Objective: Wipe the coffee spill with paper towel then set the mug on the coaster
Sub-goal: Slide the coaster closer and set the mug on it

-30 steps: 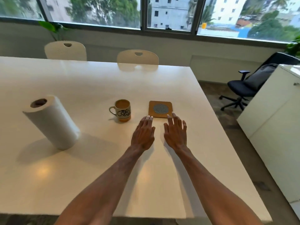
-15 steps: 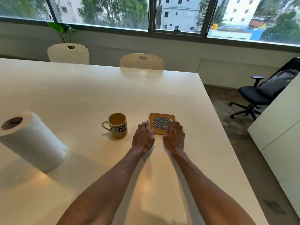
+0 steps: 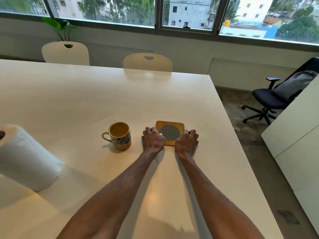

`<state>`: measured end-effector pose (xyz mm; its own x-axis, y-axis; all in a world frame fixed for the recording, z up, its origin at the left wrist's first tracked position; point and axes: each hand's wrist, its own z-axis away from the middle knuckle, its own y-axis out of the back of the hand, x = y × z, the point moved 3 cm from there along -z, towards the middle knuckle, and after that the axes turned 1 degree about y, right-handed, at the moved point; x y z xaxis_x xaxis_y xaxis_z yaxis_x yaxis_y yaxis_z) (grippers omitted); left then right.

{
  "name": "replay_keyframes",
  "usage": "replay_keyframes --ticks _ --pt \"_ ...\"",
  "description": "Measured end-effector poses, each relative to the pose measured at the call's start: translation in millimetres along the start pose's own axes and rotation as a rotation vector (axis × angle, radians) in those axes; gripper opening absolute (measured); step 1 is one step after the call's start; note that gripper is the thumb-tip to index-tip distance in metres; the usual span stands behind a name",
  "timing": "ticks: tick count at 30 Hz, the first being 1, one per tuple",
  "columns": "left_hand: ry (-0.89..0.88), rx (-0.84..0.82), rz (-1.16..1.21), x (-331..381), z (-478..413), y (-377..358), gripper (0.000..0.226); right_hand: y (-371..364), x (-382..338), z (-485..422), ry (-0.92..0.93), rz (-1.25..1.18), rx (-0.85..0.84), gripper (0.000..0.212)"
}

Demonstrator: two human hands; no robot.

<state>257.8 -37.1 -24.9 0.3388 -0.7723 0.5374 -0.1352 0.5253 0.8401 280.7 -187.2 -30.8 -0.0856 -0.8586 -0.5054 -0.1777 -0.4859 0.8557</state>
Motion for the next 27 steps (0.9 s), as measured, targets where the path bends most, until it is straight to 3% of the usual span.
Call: replay_keyframes --ticks 7,14,27 --pt "0.123 -0.08 0.211 0 -6 11 0.051 9 2 -6 -0.021 -0.118 0.046 0.035" --pt "0.08 0.001 0.397 -7 14 16 0.049 24 -3 2 0.008 -0.274 0.135 0.031" --pt "0.017 0.039 0.612 -47 98 43 0.05 30 0 85 0.006 -0.359 0.11 0.03"
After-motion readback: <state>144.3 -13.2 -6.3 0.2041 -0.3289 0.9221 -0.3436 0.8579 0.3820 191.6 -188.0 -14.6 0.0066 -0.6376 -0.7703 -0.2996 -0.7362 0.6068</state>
